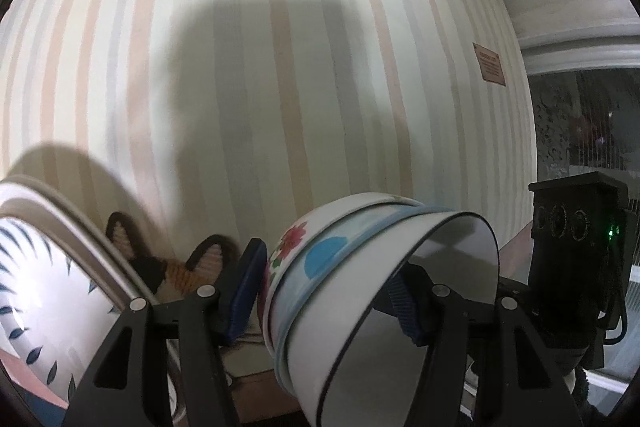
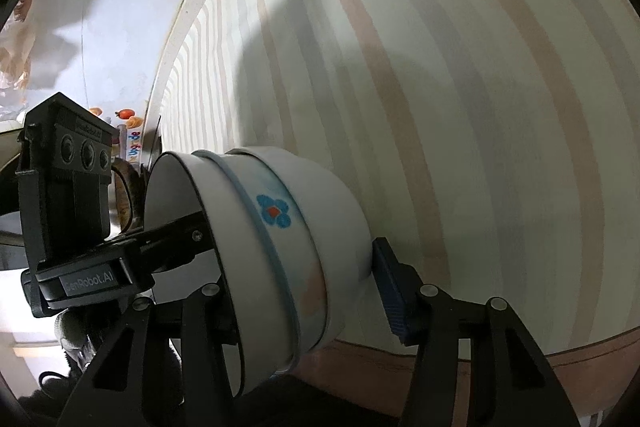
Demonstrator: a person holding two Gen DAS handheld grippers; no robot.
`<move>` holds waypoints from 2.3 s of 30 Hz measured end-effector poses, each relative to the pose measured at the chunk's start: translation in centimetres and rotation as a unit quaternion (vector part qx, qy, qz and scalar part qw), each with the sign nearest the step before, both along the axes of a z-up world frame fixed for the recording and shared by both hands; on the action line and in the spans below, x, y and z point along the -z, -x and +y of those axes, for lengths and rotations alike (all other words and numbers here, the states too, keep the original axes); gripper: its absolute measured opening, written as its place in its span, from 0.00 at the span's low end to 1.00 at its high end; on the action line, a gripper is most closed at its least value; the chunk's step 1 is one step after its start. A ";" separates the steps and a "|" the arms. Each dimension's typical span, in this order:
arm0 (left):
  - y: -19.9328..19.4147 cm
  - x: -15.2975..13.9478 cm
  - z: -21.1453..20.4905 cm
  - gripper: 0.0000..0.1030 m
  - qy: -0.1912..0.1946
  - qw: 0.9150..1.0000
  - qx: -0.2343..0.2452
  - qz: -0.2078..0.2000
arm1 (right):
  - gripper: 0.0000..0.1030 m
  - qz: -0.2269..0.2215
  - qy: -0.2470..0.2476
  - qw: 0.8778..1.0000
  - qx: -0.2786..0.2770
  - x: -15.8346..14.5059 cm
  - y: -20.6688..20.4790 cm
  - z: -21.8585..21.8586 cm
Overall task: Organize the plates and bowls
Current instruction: 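Lift the bowl stack and carry it over the plate stack, then lower the bowl stack onto the plates and open both grippers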
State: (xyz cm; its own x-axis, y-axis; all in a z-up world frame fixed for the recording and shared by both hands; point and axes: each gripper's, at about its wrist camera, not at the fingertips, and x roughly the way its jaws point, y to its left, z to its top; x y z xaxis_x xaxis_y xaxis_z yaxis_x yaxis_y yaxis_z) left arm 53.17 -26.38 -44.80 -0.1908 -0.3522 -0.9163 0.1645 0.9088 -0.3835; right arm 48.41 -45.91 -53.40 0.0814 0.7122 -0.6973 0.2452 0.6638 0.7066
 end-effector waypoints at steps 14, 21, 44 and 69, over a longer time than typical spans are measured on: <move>-0.4 -5.1 4.9 0.54 0.000 0.999 -0.036 -0.006 | 0.54 -0.005 -0.016 0.999 -0.040 -4.6 -2.1 4.0; -1.4 -7.3 10.1 0.54 0.005 0.998 -0.062 -0.021 | 0.54 -0.018 -0.017 0.998 -0.065 -7.5 -2.9 8.4; -0.6 -4.1 21.9 0.54 -0.006 0.992 -0.129 -0.015 | 0.54 -0.006 -0.008 0.990 -0.141 -5.5 -4.0 23.4; -0.6 -1.9 22.8 0.54 0.001 0.993 -0.119 -0.010 | 0.54 0.007 0.027 0.990 -0.142 -3.3 -4.4 25.5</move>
State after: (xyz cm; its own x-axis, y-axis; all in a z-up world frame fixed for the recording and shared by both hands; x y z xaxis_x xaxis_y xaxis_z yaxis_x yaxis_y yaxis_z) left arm 53.73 -3.57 -42.91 -0.0846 -0.3869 -0.9182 -0.0476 0.9221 -0.3841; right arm 52.79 -20.40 -50.07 -0.1268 0.6672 -0.7340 0.0543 0.7435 0.6665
